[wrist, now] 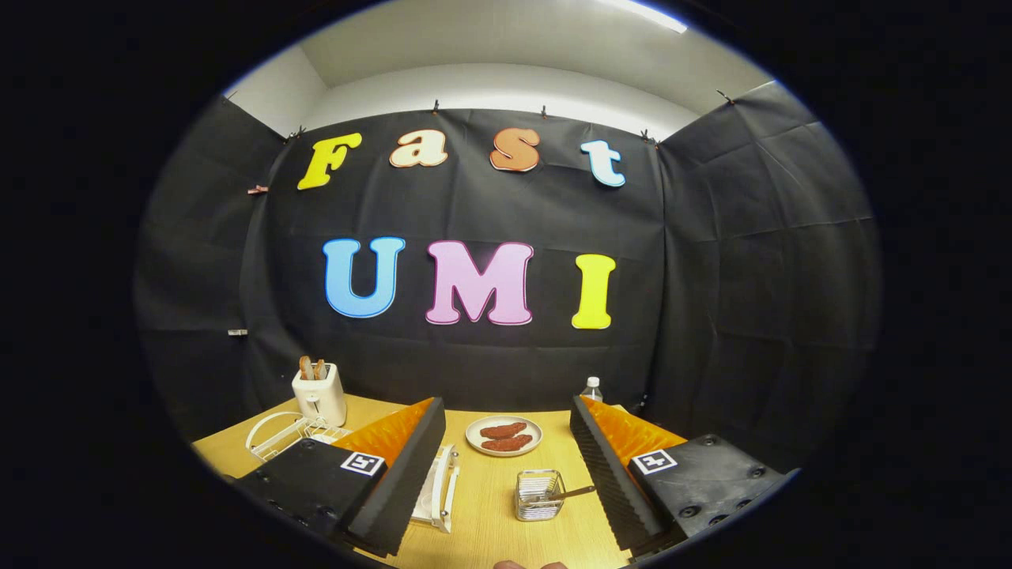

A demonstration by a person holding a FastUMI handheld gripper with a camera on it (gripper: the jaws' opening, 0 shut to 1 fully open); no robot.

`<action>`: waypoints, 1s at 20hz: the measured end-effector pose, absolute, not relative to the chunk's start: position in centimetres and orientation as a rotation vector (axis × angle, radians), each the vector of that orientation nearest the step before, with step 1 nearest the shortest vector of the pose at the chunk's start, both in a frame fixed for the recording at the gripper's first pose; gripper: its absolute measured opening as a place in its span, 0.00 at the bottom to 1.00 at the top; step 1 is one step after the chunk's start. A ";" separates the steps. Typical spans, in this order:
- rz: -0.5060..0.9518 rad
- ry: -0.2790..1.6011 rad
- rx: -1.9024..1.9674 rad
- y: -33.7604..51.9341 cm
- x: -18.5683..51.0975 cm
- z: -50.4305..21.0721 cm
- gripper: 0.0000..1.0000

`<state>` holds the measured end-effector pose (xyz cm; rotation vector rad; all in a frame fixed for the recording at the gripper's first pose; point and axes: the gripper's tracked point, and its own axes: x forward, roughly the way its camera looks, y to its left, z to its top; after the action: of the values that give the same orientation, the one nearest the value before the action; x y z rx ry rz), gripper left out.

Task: Take the plate from the dish rack, then take the spoon from the basket and place it into the plate.

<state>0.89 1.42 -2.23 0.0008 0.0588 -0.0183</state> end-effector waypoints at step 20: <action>-0.038 0.348 -0.097 10.3 12.5 -10.6 0.97</action>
<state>12.53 10.32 -10.55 -0.0971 0.3483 -0.0384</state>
